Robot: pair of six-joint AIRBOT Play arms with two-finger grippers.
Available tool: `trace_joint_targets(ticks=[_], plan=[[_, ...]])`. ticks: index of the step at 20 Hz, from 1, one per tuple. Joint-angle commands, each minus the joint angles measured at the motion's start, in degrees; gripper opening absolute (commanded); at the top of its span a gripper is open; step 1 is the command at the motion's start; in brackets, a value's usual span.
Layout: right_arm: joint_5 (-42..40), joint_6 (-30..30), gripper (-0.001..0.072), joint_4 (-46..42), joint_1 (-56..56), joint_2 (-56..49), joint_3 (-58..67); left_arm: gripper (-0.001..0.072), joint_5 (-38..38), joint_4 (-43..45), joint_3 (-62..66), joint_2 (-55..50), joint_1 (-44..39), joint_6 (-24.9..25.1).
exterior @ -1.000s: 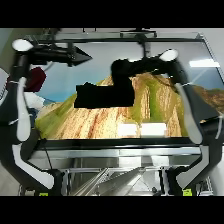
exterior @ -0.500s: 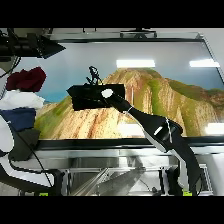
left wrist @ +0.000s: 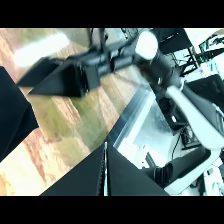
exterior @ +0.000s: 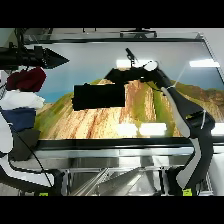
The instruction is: Fold the shirts.
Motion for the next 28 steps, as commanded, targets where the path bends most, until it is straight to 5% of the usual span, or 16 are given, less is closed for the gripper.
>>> trace_joint_targets(ticks=[1,6,15,16,17,20,24,28], plan=[[10.84,13.70,0.0640,-21.70,-7.65,0.57,-0.02,0.0019,-0.63,0.02,-0.39,0.04,-0.02,0.76],[9.35,14.51,0.0650,-22.62,-7.48,-4.31,-0.04,0.0019,-1.22,0.00,-0.39,0.04,-0.02,0.74],[3.04,10.99,0.0635,-10.05,-0.70,-10.40,-0.04,0.0019,-1.46,0.02,-0.39,0.04,-0.02,0.76],[2.08,10.97,0.0525,-9.99,-0.07,-10.40,-0.02,0.0019,-1.81,0.02,-0.39,0.04,-0.02,0.76],[1.53,10.45,0.0268,-9.53,0.37,-10.38,0.00,0.0019,-2.19,0.02,-0.39,0.04,-0.02,0.76],[1.46,8.44,0.0020,-6.27,0.42,-9.97,0.02,0.0018,-3.54,0.02,-0.39,0.04,0.00,0.74],[1.05,10.45,0.0018,-7.52,-2.01,-5.20,0.02,0.0019,-3.76,0.02,-0.39,0.04,-0.02,0.76],[4.59,18.38,0.0018,-18.84,-12.41,3.17,0.00,0.0018,-3.82,0.02,-0.39,0.04,0.00,0.74]])
